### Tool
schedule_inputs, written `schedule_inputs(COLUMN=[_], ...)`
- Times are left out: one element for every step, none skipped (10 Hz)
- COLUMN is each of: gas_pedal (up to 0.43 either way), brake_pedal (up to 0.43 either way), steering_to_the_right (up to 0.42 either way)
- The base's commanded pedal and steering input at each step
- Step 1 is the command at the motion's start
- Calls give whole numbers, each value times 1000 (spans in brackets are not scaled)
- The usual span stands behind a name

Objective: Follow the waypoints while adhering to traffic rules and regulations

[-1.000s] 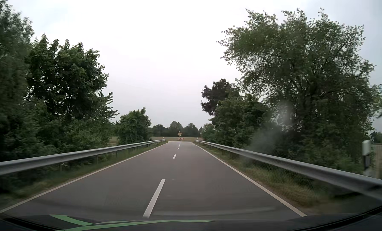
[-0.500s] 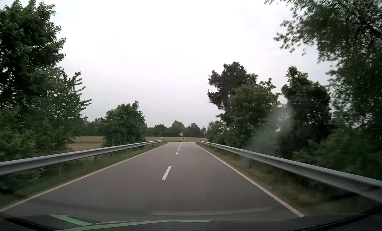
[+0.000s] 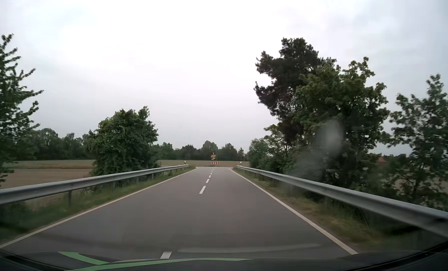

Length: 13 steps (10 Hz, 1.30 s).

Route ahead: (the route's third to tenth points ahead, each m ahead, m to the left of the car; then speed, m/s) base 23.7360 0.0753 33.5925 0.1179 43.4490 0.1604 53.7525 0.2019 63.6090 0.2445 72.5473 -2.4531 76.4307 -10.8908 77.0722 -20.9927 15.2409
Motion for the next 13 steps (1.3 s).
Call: schedule_inputs(gas_pedal=[0, 0, 0, 0, 0, 0, 0, 0, 0, 0, 0, 0, 0], brake_pedal=[177, 183, 195, 201, 213, 220, 226, 226, 226, 226, 226, 232, 232], steering_to_the_right=[-3, -3, -3, -3, -3, -3, -3, -2, -2, -2, -2, -2, -2])
